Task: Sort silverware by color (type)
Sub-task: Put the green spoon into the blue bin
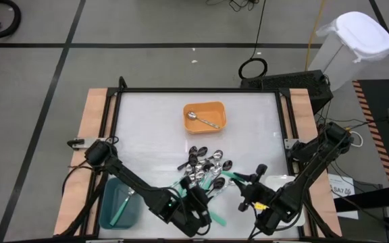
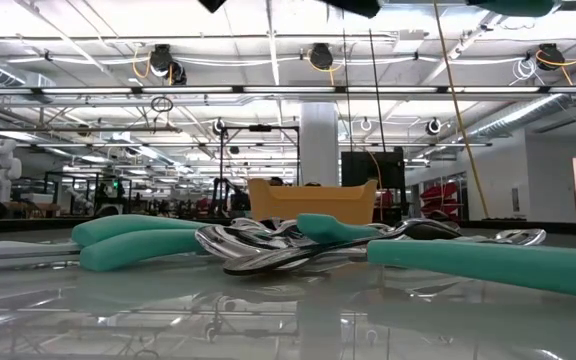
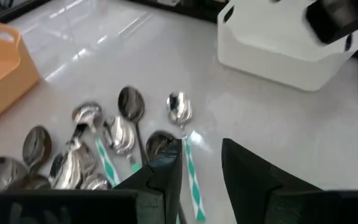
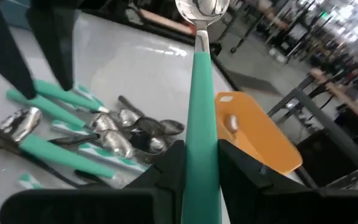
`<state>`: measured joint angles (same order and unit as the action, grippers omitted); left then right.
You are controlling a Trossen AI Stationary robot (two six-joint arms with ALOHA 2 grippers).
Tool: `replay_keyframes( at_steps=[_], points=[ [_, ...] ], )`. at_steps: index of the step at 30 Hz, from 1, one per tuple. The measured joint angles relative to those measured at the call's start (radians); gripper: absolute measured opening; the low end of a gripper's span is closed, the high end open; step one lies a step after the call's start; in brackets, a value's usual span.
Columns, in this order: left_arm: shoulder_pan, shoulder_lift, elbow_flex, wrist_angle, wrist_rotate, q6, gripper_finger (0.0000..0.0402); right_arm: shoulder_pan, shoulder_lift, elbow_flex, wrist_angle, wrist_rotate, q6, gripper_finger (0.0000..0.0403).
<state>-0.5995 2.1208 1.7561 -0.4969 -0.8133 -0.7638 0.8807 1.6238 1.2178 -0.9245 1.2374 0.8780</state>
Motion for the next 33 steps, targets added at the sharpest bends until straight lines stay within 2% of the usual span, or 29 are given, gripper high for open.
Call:
replay_keyframes(
  at_steps=[5, 11, 22, 26, 28, 31, 33],
  points=[
    [0.01, 0.0, 0.0, 0.057, -0.003, 0.048, 0.0113, 0.012, 0.0, -0.026, -0.001, 0.112, 0.024, 0.0071],
    [0.033, 0.0, 0.0, 0.118, -0.012, 0.105, 0.0113, 0.011, 0.0, -0.026, 0.004, 0.189, 0.008, 0.0071],
    [0.022, 0.0, 0.0, 0.291, -0.214, 0.381, 0.0113, 0.011, 0.0, -0.026, 0.008, 0.291, -0.067, 0.0071],
    [0.025, 0.0, 0.0, 0.352, -0.263, 0.43, 0.0113, 0.01, 0.0, -0.026, 0.008, 0.308, -0.082, 0.0071],
    [0.043, 0.0, 0.0, 0.374, -0.26, 0.409, 0.0113, 0.007, 0.0, -0.026, 0.009, 0.307, -0.086, 0.0071],
    [0.079, 0.0, 0.0, 0.36, -0.171, 0.3, 0.0113, 0.004, 0.0, -0.026, 0.011, 0.306, -0.087, 0.0071],
    [0.096, 0.0, 0.0, 0.362, -0.125, 0.282, 0.0113, 0.004, 0.0, -0.026, 0.013, 0.305, -0.09, 0.0071]
  ],
)
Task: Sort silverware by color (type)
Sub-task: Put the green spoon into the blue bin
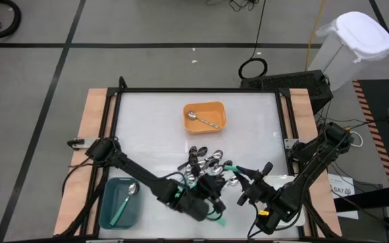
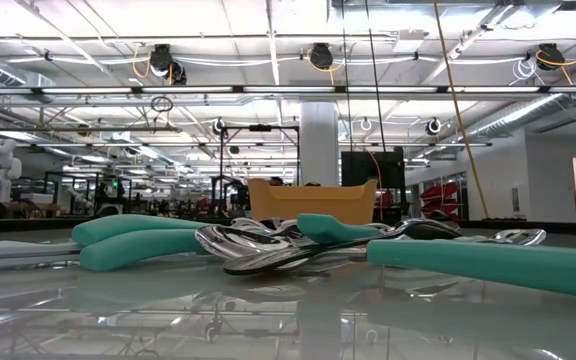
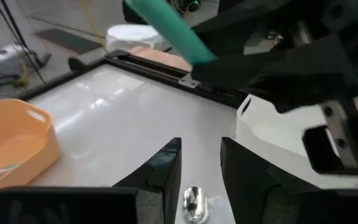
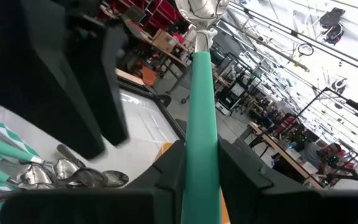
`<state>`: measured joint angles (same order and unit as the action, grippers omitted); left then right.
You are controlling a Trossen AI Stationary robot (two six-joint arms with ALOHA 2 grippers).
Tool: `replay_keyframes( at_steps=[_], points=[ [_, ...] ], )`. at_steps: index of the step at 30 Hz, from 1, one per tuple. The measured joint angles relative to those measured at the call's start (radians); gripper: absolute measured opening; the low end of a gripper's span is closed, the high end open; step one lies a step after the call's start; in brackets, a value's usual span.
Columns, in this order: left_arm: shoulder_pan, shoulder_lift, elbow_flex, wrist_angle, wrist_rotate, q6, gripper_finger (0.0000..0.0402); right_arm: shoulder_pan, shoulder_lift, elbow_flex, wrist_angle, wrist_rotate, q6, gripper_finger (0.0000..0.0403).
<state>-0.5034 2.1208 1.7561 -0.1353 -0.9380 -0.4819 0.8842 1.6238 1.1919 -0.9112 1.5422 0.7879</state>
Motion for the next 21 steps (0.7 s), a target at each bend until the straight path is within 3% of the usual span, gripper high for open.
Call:
replay_keyframes(
  at_steps=[7, 14, 21],
  points=[
    [-0.005, 0.0, 0.0, 0.017, 0.013, 0.049, 0.0142, 0.008, 0.0, 0.0, 0.009, -0.004, 0.0, 0.0071],
    [-0.03, 0.0, 0.0, 0.103, -0.179, 0.135, 0.0205, 0.008, 0.0, 0.0, 0.014, -0.015, 0.0, 0.0071],
    [-0.016, 0.0, 0.0, 0.229, -0.207, 0.146, 0.0212, 0.007, 0.0, 0.0, 0.038, -0.028, -0.009, 0.0071]
  ],
)
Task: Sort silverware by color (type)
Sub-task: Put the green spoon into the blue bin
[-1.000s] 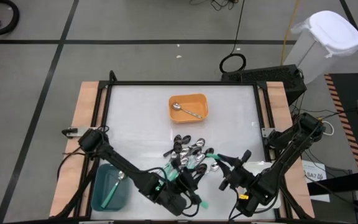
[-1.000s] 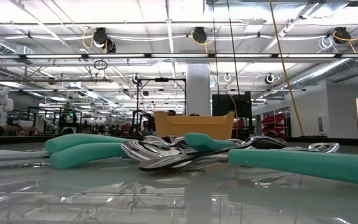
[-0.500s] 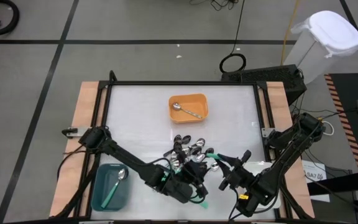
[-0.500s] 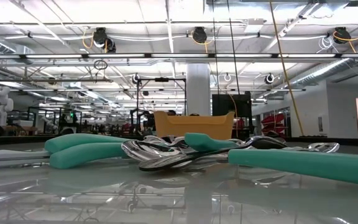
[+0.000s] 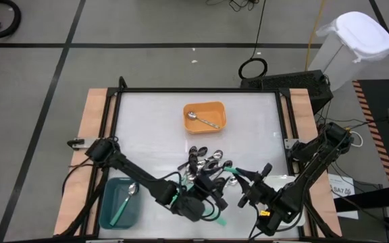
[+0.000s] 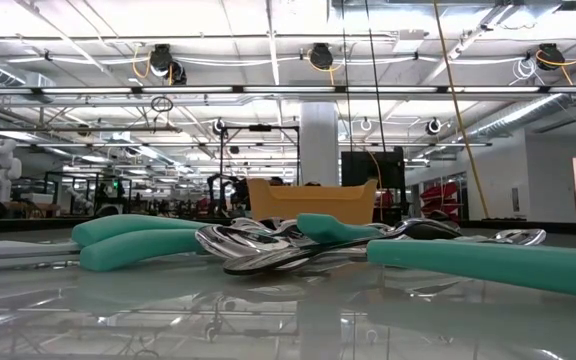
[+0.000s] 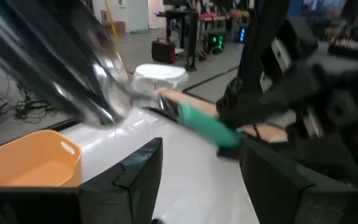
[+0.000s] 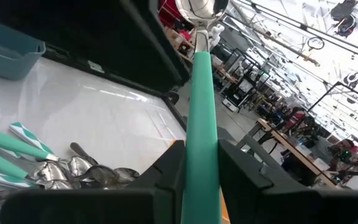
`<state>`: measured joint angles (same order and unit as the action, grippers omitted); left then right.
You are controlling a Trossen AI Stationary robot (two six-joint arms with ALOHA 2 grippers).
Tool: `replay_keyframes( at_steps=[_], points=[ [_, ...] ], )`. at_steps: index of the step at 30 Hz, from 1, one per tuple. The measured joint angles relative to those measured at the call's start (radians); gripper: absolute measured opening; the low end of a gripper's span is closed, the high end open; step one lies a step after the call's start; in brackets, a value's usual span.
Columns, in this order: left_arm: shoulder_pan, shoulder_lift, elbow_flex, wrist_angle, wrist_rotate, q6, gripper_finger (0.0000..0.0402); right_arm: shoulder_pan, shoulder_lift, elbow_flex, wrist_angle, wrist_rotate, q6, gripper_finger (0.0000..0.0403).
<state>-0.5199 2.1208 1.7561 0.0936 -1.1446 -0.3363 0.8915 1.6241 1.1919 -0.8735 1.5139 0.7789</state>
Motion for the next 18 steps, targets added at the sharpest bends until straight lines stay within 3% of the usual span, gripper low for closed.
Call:
replay_keyframes(
  at_steps=[14, 18],
  points=[
    [0.016, 0.0, 0.0, 0.09, 0.042, 0.035, 0.0211, -0.001, 0.0, 0.0, 0.086, 0.003, -0.096, 0.0071],
    [0.021, 0.0, 0.0, 0.099, 0.045, 0.044, 0.0186, -0.001, 0.0, 0.0, 0.092, 0.005, -0.096, 0.0071]
  ],
)
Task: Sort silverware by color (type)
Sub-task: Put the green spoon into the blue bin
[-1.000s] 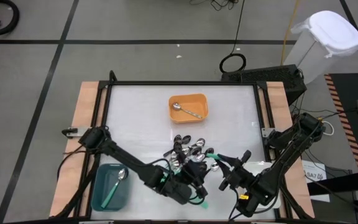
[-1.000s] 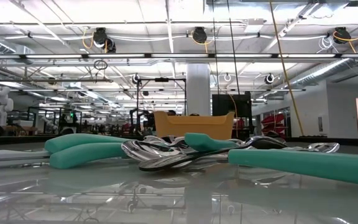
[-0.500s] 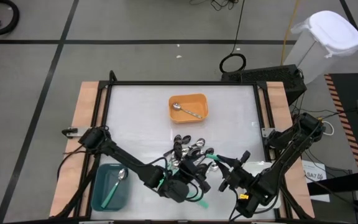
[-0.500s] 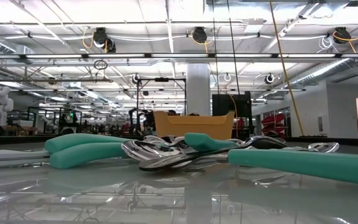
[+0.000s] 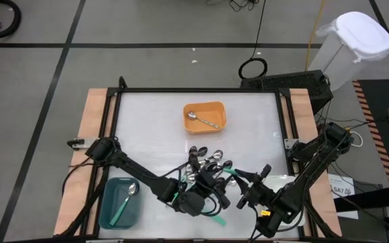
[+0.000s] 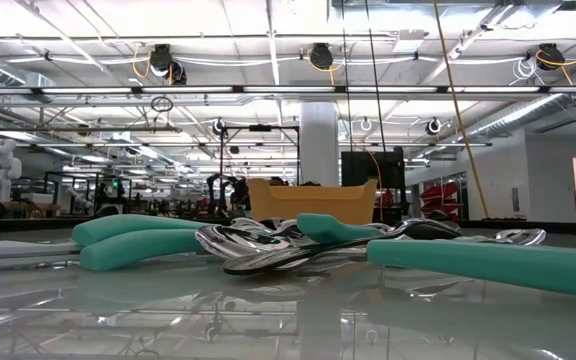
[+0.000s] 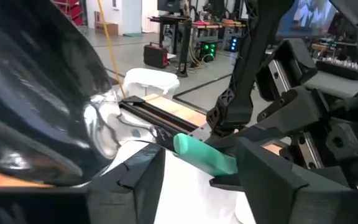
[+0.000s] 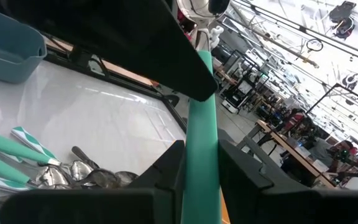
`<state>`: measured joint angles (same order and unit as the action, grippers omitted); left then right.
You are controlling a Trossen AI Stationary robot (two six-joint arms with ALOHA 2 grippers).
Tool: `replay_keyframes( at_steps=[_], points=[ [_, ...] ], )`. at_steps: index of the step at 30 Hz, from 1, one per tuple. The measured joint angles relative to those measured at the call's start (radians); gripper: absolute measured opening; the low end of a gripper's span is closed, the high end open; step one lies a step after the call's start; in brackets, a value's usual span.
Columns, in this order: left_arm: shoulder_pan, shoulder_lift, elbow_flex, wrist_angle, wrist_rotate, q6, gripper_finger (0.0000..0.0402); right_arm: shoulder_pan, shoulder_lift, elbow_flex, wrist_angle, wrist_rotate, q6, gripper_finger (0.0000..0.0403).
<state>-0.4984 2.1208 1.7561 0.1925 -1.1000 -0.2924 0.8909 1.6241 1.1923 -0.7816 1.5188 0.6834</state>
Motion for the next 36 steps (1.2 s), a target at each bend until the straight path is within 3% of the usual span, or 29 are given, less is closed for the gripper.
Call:
replay_keyframes(
  at_steps=[8, 16, 24, 36],
  points=[
    [0.019, 0.0, 0.0, 0.004, 0.076, -0.003, 0.0109, 0.0, 0.0, 0.001, 0.065, 0.005, -0.069, 0.0071],
    [0.011, 0.0, 0.0, 0.056, 0.076, 0.06, 0.0056, 0.001, 0.0, 0.002, 0.082, 0.008, -0.1, 0.0071],
    [0.006, 0.0, 0.0, 0.057, 0.079, 0.106, 0.0052, 0.001, 0.0, 0.002, 0.082, -0.017, -0.093, 0.0111],
    [-0.037, -0.024, 0.0, -0.064, 0.099, 0.202, 0.0052, -0.028, 0.0, 0.039, 0.082, -0.375, -0.091, 0.0198]
  ],
)
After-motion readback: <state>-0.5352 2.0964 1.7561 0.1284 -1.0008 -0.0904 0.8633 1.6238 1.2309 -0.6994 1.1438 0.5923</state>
